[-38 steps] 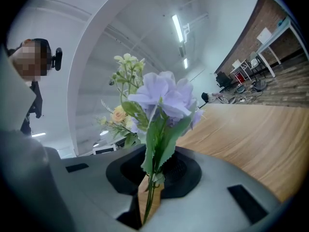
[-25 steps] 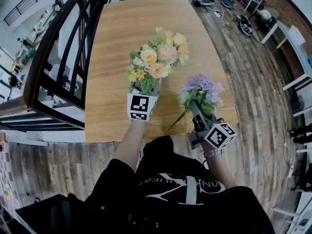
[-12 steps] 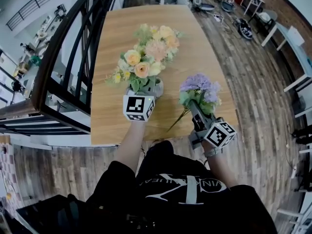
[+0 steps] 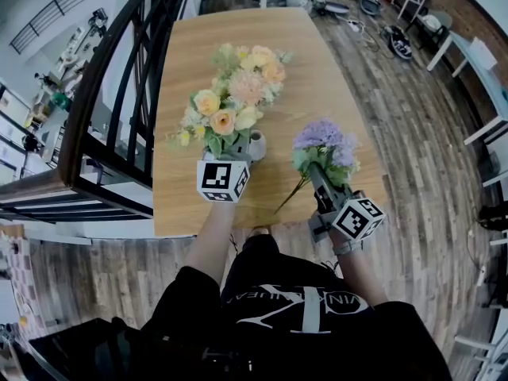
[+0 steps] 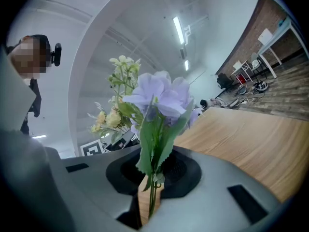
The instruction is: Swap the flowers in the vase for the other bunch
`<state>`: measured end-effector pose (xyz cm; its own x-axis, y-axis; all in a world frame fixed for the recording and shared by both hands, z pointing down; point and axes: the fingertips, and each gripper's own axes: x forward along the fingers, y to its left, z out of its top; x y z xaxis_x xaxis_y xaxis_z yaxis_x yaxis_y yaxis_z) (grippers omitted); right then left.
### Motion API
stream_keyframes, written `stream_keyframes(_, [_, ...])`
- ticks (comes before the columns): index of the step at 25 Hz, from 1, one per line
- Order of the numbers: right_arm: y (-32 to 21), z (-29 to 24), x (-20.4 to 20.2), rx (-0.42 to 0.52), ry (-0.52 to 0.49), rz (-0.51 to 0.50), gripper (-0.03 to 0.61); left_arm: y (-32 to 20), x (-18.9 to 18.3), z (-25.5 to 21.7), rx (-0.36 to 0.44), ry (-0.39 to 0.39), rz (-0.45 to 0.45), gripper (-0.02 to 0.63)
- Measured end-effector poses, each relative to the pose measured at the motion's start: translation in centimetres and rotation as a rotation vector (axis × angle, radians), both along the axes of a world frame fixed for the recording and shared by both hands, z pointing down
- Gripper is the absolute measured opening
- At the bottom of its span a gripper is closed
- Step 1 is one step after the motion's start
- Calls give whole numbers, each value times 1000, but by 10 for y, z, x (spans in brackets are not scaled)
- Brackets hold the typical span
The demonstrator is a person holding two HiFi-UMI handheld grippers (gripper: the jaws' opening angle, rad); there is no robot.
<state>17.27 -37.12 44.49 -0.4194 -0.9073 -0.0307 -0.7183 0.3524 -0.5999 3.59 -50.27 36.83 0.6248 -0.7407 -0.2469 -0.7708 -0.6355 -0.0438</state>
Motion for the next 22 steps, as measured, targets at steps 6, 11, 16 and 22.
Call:
stream_keyframes(6, [1,-6,-3,0,1,-4,60,2,-5,-18,12,8,-3,43])
stream_keyframes(11, [-6,-15,-4,14,22,1,60,4,-14,-26,12,12,-9,43])
stream_keyframes(16, [-18,-27,-3,39,65,-10,60,4,-20,-32,2,14,-28,43])
stream_keyframes(22, [-34,-38,-5,69,109,-27,60,5,-35,-35,-24,36,-45,41])
